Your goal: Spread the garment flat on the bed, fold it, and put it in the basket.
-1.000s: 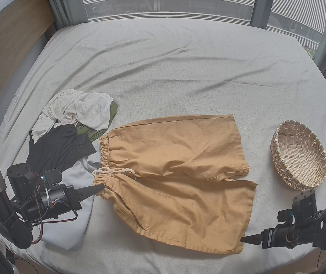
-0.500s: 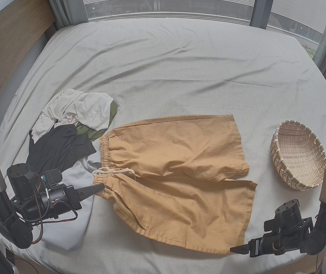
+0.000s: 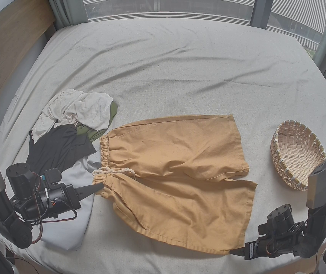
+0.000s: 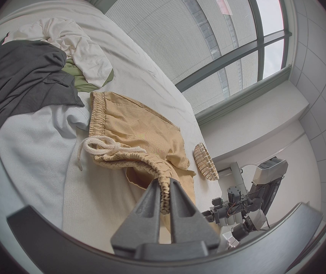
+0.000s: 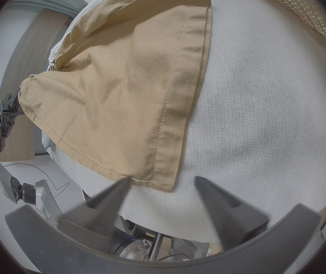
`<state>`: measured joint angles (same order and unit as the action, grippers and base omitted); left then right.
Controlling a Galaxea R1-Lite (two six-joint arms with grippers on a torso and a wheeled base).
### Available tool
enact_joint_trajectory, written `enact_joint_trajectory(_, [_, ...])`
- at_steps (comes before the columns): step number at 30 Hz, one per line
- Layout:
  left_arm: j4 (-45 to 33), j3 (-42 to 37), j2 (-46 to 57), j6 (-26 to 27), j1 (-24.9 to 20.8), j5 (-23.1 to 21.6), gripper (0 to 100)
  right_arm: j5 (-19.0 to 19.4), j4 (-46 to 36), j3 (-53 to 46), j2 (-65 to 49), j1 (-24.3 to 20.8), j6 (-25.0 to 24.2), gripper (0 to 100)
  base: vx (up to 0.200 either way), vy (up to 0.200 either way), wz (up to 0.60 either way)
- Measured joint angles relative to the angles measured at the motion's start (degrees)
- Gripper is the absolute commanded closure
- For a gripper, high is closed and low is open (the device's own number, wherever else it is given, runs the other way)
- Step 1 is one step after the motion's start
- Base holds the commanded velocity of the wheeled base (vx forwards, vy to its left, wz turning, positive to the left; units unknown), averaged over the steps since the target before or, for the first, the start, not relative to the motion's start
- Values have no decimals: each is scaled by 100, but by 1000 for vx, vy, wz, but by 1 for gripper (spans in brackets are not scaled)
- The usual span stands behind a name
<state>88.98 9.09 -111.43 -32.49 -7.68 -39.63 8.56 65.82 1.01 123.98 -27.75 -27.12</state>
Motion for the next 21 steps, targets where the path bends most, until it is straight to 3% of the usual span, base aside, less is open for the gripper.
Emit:
enact_joint_trajectory(11, [-2,-4,18,0,-15,0,100,-139,230,0,69,0,-194,100,0,0,0])
enact_joint_trajectory(21, [0,-2,22,0,-12,0,100,-194,-84,-2,-822,29,-363,100,0,0,0])
